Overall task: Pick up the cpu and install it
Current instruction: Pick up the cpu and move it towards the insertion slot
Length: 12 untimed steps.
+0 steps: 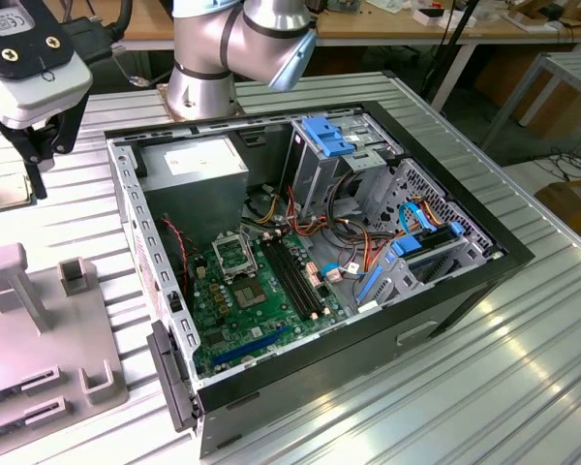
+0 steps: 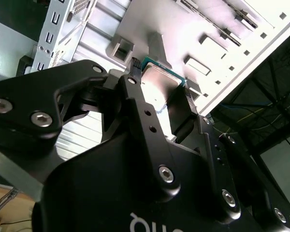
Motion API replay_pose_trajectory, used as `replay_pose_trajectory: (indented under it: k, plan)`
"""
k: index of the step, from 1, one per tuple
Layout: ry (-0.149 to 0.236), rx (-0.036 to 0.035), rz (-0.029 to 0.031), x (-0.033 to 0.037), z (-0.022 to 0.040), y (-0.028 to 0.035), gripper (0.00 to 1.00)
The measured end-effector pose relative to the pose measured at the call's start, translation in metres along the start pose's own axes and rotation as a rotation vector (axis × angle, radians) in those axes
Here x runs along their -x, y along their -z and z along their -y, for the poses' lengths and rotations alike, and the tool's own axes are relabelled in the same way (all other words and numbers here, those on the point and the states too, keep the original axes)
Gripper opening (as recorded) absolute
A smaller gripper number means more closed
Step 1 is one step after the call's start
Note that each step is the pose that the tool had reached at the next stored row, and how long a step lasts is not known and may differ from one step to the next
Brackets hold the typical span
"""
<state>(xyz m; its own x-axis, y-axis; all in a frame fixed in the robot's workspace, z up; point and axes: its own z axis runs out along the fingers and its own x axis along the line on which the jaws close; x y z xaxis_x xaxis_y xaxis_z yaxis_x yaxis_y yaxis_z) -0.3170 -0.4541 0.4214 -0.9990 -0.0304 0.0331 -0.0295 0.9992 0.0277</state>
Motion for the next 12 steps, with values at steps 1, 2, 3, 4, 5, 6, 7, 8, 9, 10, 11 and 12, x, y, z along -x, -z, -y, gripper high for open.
replay_pose_trajectory:
  k: [1, 2, 3, 4, 5, 6, 7, 8, 9, 10, 11, 12]
  plan:
    - [0.000, 0.0000, 0.0000, 0.0017, 0.0002, 0.0001, 0.47]
    - [0.000, 0.0001, 0.0000, 0.0033, 0.0004, 0.0001, 0.47]
    - [0.000, 0.0000, 0.0000, 0.0039, 0.0005, 0.0001, 0.47]
    - [0.000, 0.0000, -0.0001, 0.0047, 0.0006, 0.0001, 0.47]
    - [0.000, 0.0000, 0.0000, 0.0055, 0.0007, 0.0002, 0.47]
    - [0.000, 0.0000, -0.0001, 0.0062, 0.0008, 0.0002, 0.47]
    - [0.000, 0.0001, 0.0000, 0.0070, 0.0009, 0.0002, 0.47]
    - [0.000, 0.0000, 0.0000, 0.0076, 0.0009, 0.0002, 0.47]
    - [0.000, 0.0000, 0.0000, 0.0087, 0.0011, 0.0002, 0.47]
    - [0.000, 0.0000, 0.0000, 0.0095, 0.0011, 0.0003, 0.47]
    - [0.000, 0.0000, 0.0000, 0.0103, 0.0012, 0.0003, 0.47]
    - [0.000, 0.0000, -0.0001, 0.0113, 0.0013, 0.0003, 0.47]
